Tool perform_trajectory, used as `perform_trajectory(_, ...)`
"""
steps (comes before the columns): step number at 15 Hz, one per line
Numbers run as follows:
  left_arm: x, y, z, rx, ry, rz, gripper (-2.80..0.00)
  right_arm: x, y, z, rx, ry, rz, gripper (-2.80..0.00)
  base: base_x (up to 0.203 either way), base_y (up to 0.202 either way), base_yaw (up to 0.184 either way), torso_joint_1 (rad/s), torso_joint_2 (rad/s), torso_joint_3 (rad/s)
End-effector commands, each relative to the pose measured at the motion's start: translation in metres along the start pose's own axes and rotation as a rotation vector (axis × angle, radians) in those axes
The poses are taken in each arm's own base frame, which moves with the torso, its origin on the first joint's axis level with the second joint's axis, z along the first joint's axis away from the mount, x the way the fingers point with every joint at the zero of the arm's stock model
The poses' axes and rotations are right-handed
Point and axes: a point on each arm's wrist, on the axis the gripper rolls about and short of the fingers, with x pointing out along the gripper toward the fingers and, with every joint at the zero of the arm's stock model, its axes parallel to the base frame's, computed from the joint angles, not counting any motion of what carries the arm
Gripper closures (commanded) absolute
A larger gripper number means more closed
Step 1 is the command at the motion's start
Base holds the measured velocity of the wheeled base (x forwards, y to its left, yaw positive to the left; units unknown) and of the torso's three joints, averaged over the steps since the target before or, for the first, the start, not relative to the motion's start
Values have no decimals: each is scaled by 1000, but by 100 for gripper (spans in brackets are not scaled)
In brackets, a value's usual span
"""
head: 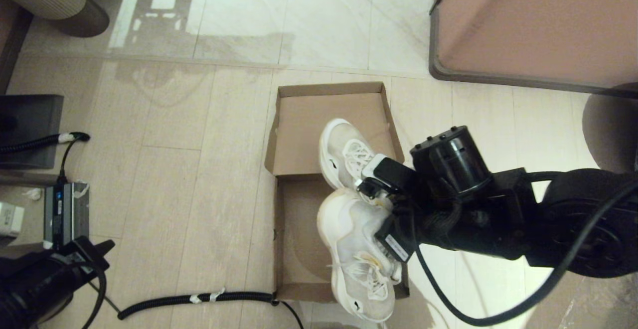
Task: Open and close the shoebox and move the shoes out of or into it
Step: Put the shoes into the shoe box
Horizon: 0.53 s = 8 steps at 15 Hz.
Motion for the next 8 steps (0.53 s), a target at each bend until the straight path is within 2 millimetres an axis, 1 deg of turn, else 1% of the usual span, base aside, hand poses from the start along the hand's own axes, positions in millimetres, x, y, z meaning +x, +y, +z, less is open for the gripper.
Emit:
perform_trajectory(1,-1,1,1,-6,-11,4,0,42,11,2,-47,54,14,0,0,0,0,0,0,0)
perform_trajectory(4,-1,1,2,-8,-12,1,0,68,16,7,-68,63,15,0,0,0,0,0,0,0)
perform_trajectory(8,-4,2,-1,-11,-7,1,0,109,16,22,-58,41,-15,0,0,0,0,0,0,0)
